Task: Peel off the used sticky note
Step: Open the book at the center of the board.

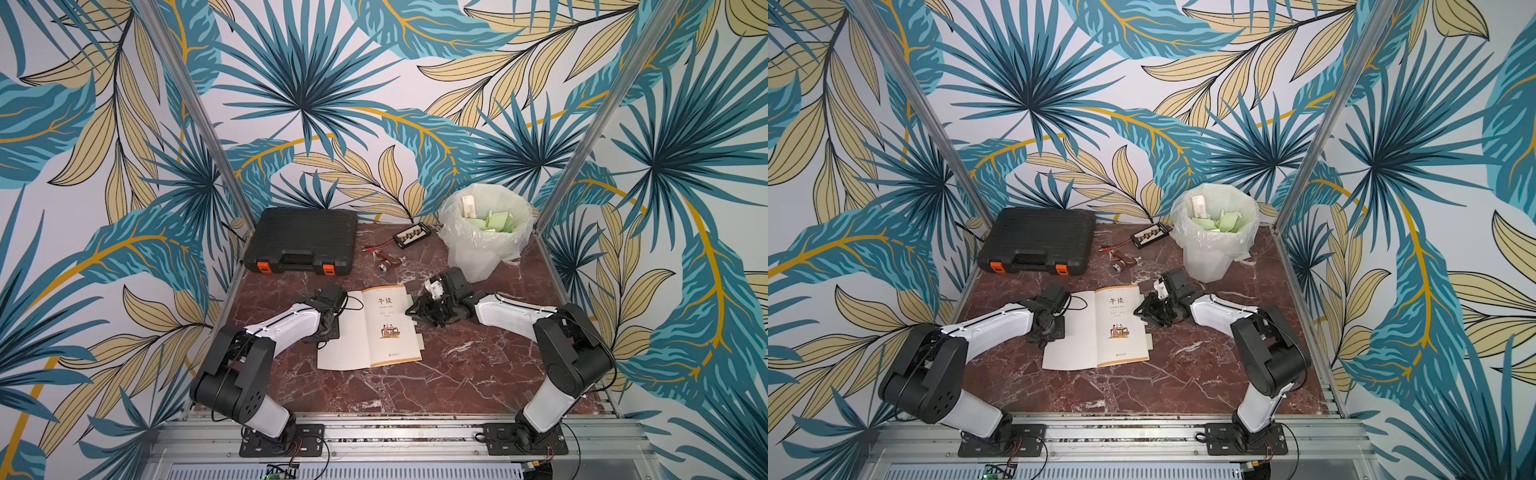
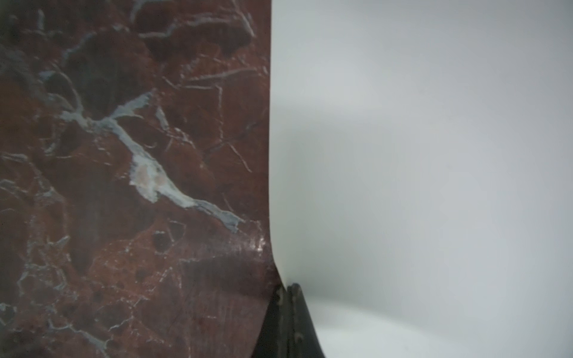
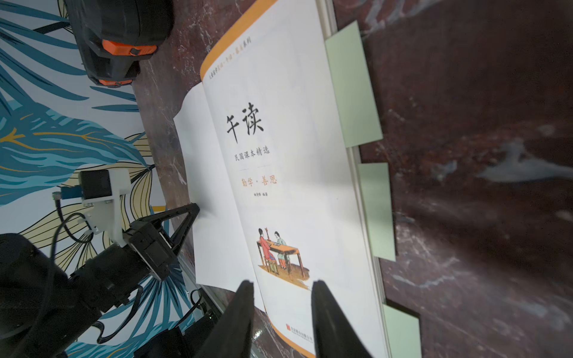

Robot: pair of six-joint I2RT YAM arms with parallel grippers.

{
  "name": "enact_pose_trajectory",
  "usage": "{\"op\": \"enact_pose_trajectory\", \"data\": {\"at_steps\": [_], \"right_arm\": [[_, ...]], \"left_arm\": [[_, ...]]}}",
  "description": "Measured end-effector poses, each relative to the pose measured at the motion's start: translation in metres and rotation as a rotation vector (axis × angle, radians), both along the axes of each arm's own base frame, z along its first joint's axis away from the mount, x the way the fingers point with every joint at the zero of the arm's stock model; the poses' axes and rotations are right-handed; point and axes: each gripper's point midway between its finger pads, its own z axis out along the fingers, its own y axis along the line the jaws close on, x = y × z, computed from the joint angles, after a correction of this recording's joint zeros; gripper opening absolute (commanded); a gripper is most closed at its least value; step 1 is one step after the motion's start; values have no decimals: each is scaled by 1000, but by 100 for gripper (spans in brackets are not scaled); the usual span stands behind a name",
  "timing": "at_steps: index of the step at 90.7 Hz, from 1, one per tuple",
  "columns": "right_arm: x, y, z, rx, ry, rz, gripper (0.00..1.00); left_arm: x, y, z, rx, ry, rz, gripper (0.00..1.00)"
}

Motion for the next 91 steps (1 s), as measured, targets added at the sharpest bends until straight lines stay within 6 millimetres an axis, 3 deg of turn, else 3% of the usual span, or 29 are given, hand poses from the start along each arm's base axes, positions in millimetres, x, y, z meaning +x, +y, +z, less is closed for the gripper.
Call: {"op": "enact_pose_trajectory", "data": {"at_steps": [19,46,91], "right_arm": [[4,-8,-11,-79,-6,0,34],[12,-21,-42,-229,24,8,31],[10,17,-41,-261,-5,106,29]], "left_arm": [[17,-20,-1,92,14,-101,4],[18,-22,-1,134,31,-136,4],[20,-24,-1,148,42,-173,4]]}}
